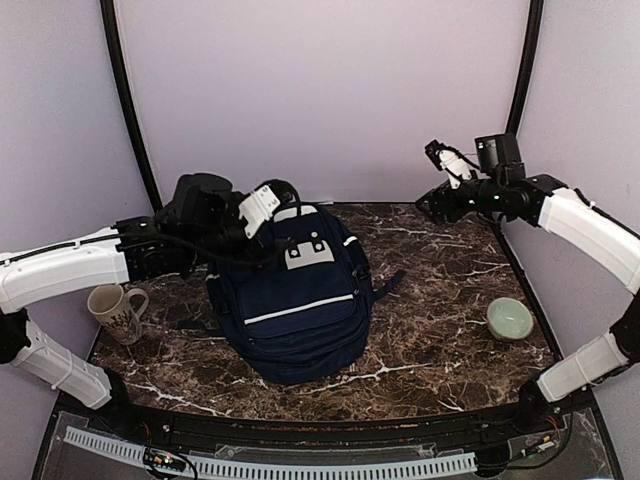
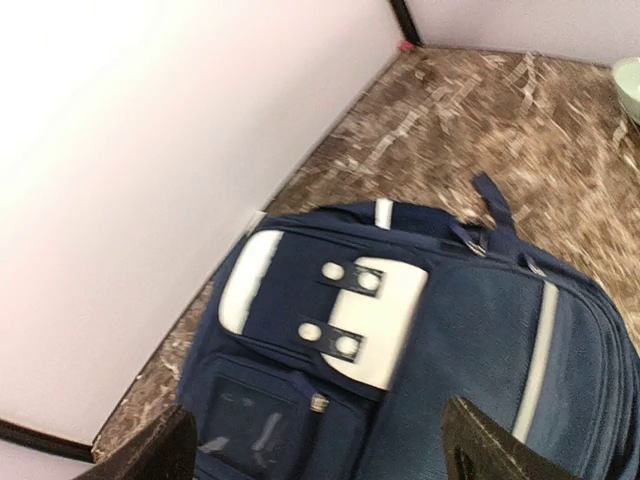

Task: Pack the student bag
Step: Reset both arms

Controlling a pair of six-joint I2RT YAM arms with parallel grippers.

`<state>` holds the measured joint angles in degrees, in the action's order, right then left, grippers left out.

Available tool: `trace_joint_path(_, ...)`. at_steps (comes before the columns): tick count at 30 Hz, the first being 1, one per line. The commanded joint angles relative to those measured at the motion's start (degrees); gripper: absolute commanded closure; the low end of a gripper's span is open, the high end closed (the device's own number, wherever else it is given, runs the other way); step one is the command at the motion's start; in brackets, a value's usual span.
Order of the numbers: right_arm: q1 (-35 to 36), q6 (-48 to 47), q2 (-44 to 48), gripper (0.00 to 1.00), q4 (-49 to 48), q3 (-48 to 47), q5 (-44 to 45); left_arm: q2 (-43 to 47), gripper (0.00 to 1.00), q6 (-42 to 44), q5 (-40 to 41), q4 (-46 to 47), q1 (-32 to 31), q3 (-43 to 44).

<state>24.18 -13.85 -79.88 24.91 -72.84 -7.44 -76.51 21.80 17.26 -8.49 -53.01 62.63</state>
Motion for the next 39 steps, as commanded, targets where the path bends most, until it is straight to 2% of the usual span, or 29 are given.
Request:
trace_joint_path(1,-4.0,9.3,5.3,0.04,-7.8,-1.1,9.6,4.0,0.09,-2.2,6.9,2.0,3.2,5.1)
trace_joint_path(2,-5.8,11.9,6.7,0.01,-9.3,-0.3,9.2,4.2,0.06,-2.9,9.8,3.4,3.9,4.9)
trace_joint_path(6,-9.5,20.2,10.7,0.0,-13.6,3.2,9.2,6.4,0.03,-7.0,20.8,12.0,6.6,-1.0)
trace_joint_path(10,-9.6,20.7,12.4,0.0,-15.0,5.9,10.3,11.8,0.01,-11.2,22.9,22.4,9.5,-10.9)
trace_joint_path(14,-10.5,19.7,13.8,0.0,-17.3,11.4,6.4,16.5,0.01,-15.9,23.6,27.7,11.0,-19.1)
trace_joint_path(21,-14.3,20.4,13.7,0.0,-18.7,13.8,-1.5,18.2,0.01,-13.7,21.3,27.5,11.0,-19.3)
trace_joint_path(27,-16.4,19.8,14.0,0.0,-17.8,12.0,3.1,19.4,0.01,-14.3,13.7,21.3,11.1,-16.3)
trace_joint_path(33,-16.7,18.0,15.4,0.0,-17.4,12.9,5.1,21.1,0.01,-12.2,14.0,23.1,11.1,-17.5)
trace_joint_path(39,-17.3,17.1,15.1,0.0,-18.2,14.1,1.4,21.6,0.01,-11.8,13.7,23.5,11.1,-17.9)
